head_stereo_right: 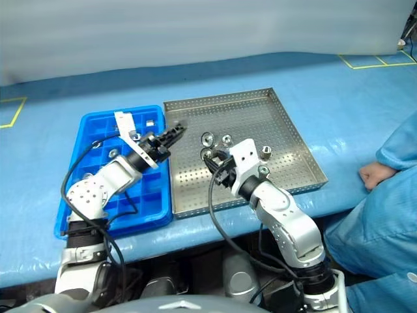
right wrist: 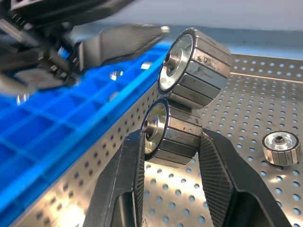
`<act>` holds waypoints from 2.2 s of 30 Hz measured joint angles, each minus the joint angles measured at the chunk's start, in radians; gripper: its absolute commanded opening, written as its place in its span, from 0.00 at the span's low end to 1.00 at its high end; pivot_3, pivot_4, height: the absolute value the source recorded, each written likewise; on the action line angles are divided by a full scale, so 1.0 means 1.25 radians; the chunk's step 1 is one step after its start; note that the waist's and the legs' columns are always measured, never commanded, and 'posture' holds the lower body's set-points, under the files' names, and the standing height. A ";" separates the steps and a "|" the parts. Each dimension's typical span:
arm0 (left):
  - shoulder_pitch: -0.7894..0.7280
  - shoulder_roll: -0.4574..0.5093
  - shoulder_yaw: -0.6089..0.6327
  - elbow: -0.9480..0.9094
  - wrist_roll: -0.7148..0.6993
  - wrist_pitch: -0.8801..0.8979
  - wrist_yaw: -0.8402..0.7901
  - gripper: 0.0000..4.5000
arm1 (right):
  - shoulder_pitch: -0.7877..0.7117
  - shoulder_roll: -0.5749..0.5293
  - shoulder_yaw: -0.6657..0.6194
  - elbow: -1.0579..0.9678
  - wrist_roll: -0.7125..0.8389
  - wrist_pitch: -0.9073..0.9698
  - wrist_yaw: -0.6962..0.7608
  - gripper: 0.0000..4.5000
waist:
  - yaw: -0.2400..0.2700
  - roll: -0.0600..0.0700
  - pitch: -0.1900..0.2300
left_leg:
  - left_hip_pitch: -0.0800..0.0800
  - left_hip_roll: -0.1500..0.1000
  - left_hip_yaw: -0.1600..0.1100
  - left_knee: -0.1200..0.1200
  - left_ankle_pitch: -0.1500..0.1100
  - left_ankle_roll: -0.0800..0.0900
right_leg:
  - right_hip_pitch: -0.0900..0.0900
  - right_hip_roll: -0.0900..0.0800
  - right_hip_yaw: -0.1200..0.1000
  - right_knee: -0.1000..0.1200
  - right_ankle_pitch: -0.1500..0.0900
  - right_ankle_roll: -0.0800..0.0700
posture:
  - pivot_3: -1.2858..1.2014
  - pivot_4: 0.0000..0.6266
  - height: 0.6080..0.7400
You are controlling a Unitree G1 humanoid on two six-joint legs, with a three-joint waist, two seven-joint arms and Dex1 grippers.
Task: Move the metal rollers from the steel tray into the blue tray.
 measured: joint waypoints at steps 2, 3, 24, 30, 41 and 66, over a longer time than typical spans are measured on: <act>0.000 0.058 -0.099 -0.057 0.135 -0.059 -0.045 0.50 | -0.002 -0.032 0.030 -0.003 -0.044 -0.005 0.014 0.29 | 0.002 0.001 0.000 | 0.000 0.000 0.001 -0.001 -0.002 -0.003 | 0.000 0.000 0.001 0.000 0.000 -0.001 | 0.35 0.24 1.00; 0.000 0.072 -0.136 -0.073 0.194 -0.094 -0.065 0.50 | -0.002 -0.035 0.035 -0.003 -0.057 -0.006 0.017 0.29 | 0.001 0.001 -0.001 | 0.000 0.000 0.002 -0.001 -0.002 -0.004 | -0.001 0.000 0.002 0.000 -0.001 -0.002 | 0.35 0.24 1.00; 0.004 0.056 -0.196 -0.065 0.385 -0.104 -0.137 0.99 | 0.001 0.008 0.036 -0.003 -0.114 -0.008 0.042 0.29 | -0.004 0.001 -0.001 | 0.000 0.000 0.001 0.000 -0.001 -0.001 | -0.001 0.000 0.002 0.001 0.001 0.001 | 0.35 0.24 1.00; 0.004 0.023 -0.185 -0.065 0.383 -0.088 -0.125 0.56 | 0.003 0.015 0.034 -0.003 -0.125 -0.007 0.042 0.29 | -0.003 0.001 -0.001 | 0.000 0.000 0.001 0.000 -0.001 -0.001 | -0.001 0.000 0.002 0.001 0.001 0.002 | 0.35 0.24 1.00; 0.004 -0.002 -0.158 -0.066 0.360 -0.071 -0.112 0.41 | -0.001 0.024 0.034 -0.002 -0.147 -0.008 0.044 0.29 | -0.003 0.001 -0.001 | 0.000 0.000 0.001 0.000 -0.001 -0.001 | -0.001 0.000 0.002 0.001 0.002 0.003 | 0.35 0.24 1.00; -0.057 -0.102 0.300 0.013 -0.252 0.146 0.405 0.41 | -0.013 0.126 -0.028 0.012 -0.314 -0.005 0.049 0.29 | 0.022 0.000 -0.001 | 0.001 0.000 0.000 0.007 -0.002 -0.003 | 0.001 0.001 0.002 0.004 0.005 0.006 | 0.38 0.24 1.00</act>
